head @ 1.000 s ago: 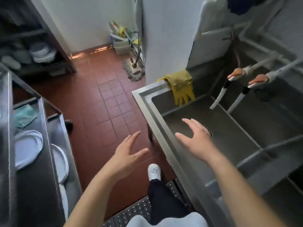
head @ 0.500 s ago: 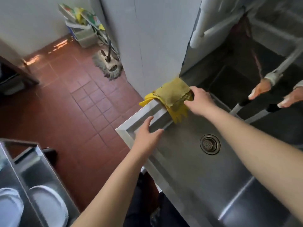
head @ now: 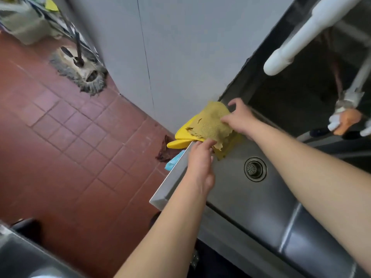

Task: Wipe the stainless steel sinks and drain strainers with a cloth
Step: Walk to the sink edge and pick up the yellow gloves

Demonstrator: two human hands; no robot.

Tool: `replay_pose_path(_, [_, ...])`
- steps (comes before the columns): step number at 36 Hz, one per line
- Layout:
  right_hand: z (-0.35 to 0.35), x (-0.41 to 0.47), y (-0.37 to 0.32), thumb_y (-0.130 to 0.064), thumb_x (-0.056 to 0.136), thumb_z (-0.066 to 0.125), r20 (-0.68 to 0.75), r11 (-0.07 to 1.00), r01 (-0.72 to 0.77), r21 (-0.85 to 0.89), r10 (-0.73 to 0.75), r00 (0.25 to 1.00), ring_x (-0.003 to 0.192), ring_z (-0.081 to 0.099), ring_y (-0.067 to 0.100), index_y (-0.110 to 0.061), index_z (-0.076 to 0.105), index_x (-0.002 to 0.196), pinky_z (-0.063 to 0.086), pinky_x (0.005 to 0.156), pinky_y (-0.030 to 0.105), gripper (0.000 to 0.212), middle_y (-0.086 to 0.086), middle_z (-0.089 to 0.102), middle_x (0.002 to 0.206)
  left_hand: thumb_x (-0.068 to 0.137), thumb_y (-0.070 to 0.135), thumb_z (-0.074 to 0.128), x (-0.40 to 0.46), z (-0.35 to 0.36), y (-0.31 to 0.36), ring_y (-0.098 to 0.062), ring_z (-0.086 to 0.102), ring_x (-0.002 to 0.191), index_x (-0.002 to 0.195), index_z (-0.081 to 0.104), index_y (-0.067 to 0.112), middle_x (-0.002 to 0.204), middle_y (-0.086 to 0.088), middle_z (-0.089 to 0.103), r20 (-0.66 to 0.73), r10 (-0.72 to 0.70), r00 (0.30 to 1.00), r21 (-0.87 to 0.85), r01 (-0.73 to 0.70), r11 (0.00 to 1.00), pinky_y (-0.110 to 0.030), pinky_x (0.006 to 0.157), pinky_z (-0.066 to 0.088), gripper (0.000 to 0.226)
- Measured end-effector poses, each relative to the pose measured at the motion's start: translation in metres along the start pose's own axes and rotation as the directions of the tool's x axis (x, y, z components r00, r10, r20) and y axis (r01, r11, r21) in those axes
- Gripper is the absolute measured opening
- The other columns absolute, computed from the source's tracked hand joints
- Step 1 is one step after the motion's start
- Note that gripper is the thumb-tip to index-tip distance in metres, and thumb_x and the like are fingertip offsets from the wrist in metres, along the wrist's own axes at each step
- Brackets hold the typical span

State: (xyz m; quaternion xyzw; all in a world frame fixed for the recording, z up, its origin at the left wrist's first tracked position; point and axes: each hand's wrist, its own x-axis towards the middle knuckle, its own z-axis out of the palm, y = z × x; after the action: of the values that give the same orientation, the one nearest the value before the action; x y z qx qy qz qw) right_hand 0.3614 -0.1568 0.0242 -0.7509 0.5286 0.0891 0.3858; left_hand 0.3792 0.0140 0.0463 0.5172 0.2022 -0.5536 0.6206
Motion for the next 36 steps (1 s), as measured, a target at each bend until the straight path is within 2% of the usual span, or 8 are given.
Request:
replay_pose_path(4, [-0.001,-0.002,0.003,-0.018,0.079,0.075,0.064,0.998,-0.051,0.04,0.049,0.997,0.083,0.062,0.021,0.005,0.067,0.099,0.051,0.074,0.035,0.032,0.011,0.069,0.089,0.092,0.013,0.061,0.0,-0.005,0.007,-0.005,0.054,0.064,0.075,0.052,0.022,0.065,0.012,0.06,0.032,0.007,0.999,0.058,-0.009,0.998,-0.02,0.061,0.041,0.021])
replay_pose_path(7, [-0.012,-0.012,0.008,-0.019,0.079,0.079,0.142,0.984,-0.123,0.131,0.104,0.984,0.096,0.07,0.023,-0.002,0.072,0.106,0.055,0.094,0.042,0.033,0.01,0.075,0.102,0.094,0.015,0.062,-0.001,-0.012,0.01,-0.014,0.056,0.075,0.083,0.06,0.012,0.08,0.0,0.062,-0.011,0.067,0.998,0.126,-0.065,0.99,-0.027,0.071,0.044,0.011])
replay_pose_path(12, [-0.024,-0.056,0.025,-0.022,0.082,0.077,0.08,0.942,-0.091,0.324,0.068,0.994,0.082,0.072,0.015,-0.008,0.073,0.089,0.054,0.082,0.036,0.016,0.004,0.077,0.087,0.094,0.013,0.06,-0.011,-0.025,0.01,-0.015,0.043,0.08,0.092,0.056,-0.009,0.082,-0.005,0.051,0.018,0.297,0.955,0.321,-0.286,0.903,-0.032,0.074,0.037,0.023])
replay_pose_path(16, [-0.033,-0.113,0.046,-0.028,0.078,0.078,-0.065,0.877,-0.027,0.48,0.066,0.996,0.093,0.072,0.019,-0.014,0.072,0.093,0.056,0.085,0.04,0.022,0.002,0.076,0.095,0.094,0.011,0.06,-0.028,-0.022,0.006,-0.006,0.06,0.077,0.093,0.065,0.016,0.083,0.004,0.068,0.108,0.407,0.907,0.403,-0.414,0.816,-0.016,0.069,0.048,0.007])
replay_pose_path(22, [-0.045,-0.202,0.084,-0.011,0.077,0.079,-0.28,0.699,0.085,0.71,0.17,0.945,0.086,0.072,0.014,-0.019,0.066,0.094,0.056,0.074,0.03,0.023,-0.001,0.077,0.092,0.093,0.021,0.064,-0.064,0.009,-0.003,-0.008,0.067,0.086,0.104,0.052,0.043,0.097,-0.001,0.07,0.309,0.461,0.832,0.501,-0.555,0.664,-0.009,0.061,0.047,0.028])
replay_pose_path(27, [-0.052,-0.266,0.122,-0.004,0.079,0.079,-0.425,0.569,0.169,0.805,0.354,0.833,0.076,0.07,0.013,-0.037,0.051,0.112,0.056,0.067,0.025,0.054,0.006,0.075,0.086,0.095,0.024,0.06,-0.092,0.045,-0.032,-0.006,0.063,0.094,0.099,0.067,0.045,0.092,0.015,0.066,0.608,0.312,0.73,0.612,-0.681,0.401,-0.02,0.072,0.049,0.022])
replay_pose_path(32, [-0.056,-0.326,0.18,-0.005,0.076,0.081,-0.471,0.549,0.222,0.806,0.368,0.802,0.08,0.068,0.013,-0.03,0.073,0.102,0.052,0.072,0.025,0.037,0.001,0.075,0.087,0.079,0.013,0.075,-0.125,0.08,-0.077,-0.017,0.065,0.099,0.111,0.063,0.051,0.106,0.017,0.064,0.741,0.051,0.669,0.656,-0.738,0.157,-0.043,0.088,0.056,0.051])
replay_pose_path(36, [-0.05,-0.37,0.234,-0.011,0.065,0.09,-0.496,0.675,0.09,0.732,0.438,0.749,0.098,0.067,0.024,-0.03,0.07,0.113,0.054,0.088,0.041,0.056,0.007,0.071,0.103,0.076,0.007,0.075,-0.155,0.103,-0.131,-0.01,0.065,0.092,0.119,0.067,0.036,0.103,0.011,0.068,0.828,-0.044,0.559,0.558,-0.829,-0.041,-0.02,0.086,0.052,0.052])
